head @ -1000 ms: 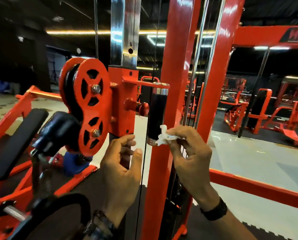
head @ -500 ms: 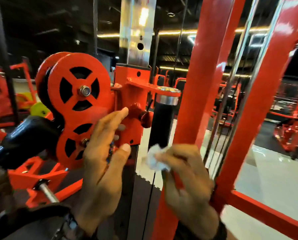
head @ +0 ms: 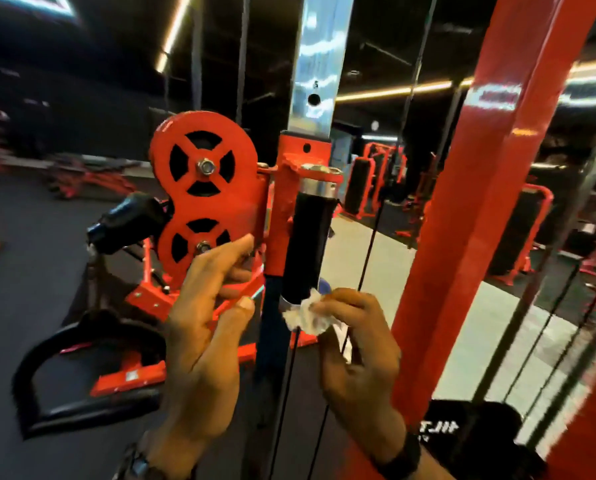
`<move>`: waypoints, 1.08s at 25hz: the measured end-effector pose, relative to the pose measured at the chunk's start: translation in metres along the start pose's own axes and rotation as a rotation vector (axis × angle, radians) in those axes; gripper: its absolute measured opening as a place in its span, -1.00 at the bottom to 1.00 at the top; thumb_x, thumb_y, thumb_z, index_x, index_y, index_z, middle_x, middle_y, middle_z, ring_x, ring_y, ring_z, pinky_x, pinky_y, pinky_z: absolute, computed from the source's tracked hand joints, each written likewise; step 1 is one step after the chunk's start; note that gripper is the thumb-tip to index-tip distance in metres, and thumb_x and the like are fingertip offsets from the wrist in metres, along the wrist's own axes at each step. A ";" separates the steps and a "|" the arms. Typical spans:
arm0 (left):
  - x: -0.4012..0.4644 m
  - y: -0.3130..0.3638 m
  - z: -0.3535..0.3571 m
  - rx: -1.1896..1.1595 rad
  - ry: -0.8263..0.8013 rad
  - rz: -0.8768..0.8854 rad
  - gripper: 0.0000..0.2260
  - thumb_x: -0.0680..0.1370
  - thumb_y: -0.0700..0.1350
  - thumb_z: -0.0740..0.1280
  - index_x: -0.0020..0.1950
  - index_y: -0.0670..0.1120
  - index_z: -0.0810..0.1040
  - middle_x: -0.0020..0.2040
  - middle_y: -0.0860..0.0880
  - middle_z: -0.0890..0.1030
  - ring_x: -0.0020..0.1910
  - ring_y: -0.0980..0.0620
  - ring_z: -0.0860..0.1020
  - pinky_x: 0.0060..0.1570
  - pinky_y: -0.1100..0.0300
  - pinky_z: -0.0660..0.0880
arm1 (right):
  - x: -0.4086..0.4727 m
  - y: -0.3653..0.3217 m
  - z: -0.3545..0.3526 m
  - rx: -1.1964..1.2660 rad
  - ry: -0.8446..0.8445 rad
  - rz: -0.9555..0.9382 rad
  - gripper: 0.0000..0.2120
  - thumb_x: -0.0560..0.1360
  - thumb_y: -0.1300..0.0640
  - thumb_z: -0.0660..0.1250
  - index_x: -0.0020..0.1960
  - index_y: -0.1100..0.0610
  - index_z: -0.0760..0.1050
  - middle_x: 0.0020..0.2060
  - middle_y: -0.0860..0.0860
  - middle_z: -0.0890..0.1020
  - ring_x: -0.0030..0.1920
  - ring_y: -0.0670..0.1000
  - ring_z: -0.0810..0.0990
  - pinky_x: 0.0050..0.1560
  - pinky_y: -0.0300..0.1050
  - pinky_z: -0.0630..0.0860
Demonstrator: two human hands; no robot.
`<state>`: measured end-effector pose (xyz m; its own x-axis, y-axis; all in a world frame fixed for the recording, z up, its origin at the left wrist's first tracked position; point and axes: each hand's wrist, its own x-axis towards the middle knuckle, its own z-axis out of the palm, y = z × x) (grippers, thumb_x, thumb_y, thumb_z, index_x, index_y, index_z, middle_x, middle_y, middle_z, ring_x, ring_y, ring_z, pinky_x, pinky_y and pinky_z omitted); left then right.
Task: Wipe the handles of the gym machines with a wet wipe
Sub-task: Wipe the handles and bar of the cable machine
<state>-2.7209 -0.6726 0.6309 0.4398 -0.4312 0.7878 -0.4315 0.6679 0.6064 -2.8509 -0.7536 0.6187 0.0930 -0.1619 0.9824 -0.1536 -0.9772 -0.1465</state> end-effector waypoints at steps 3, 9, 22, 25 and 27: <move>-0.009 0.009 0.000 0.042 0.025 -0.025 -0.57 0.47 -0.10 0.22 0.34 -0.01 0.51 0.18 -0.02 0.56 0.07 -0.07 0.53 0.01 0.10 0.48 | 0.050 0.006 0.009 0.174 0.126 0.090 -0.84 0.49 0.44 0.31 -0.01 0.25 0.56 -0.10 0.12 0.60 -0.05 0.08 0.58 -0.05 -0.07 0.53; -0.010 0.023 -0.012 0.117 -0.017 -0.037 -0.60 0.49 -0.04 0.21 0.33 0.09 0.51 0.20 0.00 0.57 0.06 -0.07 0.56 0.00 0.23 0.50 | 0.012 -0.002 0.015 0.363 0.114 0.368 -0.85 0.49 0.23 0.40 0.02 0.04 0.57 -0.15 -0.05 0.64 -0.17 -0.02 0.62 -0.12 -0.21 0.56; 0.009 0.014 -0.008 0.096 -0.114 -0.191 -0.65 0.52 0.00 0.29 0.30 -0.01 0.55 0.13 0.08 0.65 0.14 0.07 0.59 0.10 0.07 0.55 | 0.050 0.008 0.006 0.562 -0.129 0.753 -0.83 0.53 0.28 0.35 0.09 0.17 0.62 -0.11 0.03 0.70 -0.06 -0.03 0.69 -0.04 -0.14 0.63; 0.015 0.014 -0.005 0.071 -0.085 -0.191 -0.68 0.54 -0.04 0.27 0.27 -0.04 0.57 0.11 0.06 0.66 0.13 0.06 0.61 0.07 0.11 0.54 | 0.105 0.010 0.006 0.745 -0.113 0.711 -0.84 0.58 0.31 0.27 0.06 0.14 0.59 -0.08 0.03 0.68 -0.05 -0.04 0.66 -0.04 -0.19 0.60; 0.014 0.013 -0.008 0.065 -0.067 -0.208 -0.67 0.54 -0.02 0.26 0.27 -0.04 0.57 0.10 0.03 0.66 0.09 0.02 0.62 0.02 0.18 0.53 | 0.091 0.017 0.005 0.703 -0.167 0.716 -0.83 0.58 0.31 0.28 0.10 0.19 0.60 -0.05 0.06 0.69 -0.02 -0.02 0.67 -0.03 -0.14 0.59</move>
<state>-2.7139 -0.6649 0.6489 0.4727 -0.5963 0.6488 -0.3872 0.5209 0.7608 -2.8400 -0.7856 0.7054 0.3507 -0.7049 0.6166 0.3814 -0.4938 -0.7815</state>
